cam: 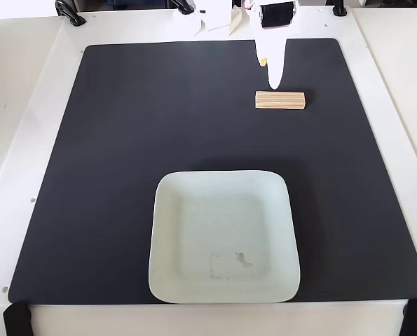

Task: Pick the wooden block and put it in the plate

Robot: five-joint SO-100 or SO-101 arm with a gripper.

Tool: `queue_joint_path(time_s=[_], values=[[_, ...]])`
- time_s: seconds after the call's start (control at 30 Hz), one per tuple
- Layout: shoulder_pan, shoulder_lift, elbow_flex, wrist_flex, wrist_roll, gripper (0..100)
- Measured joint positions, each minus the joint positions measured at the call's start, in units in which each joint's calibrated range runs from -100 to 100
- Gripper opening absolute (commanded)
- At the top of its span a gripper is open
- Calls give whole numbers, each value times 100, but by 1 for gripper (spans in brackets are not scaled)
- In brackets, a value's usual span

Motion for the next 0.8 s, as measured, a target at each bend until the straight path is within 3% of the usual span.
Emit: queue_joint_path(time_s=[0.37, 0.8], values=[[-386, 553, 422, -1054, -350, 30], [-444, 1429, 193, -1114, -355, 30]])
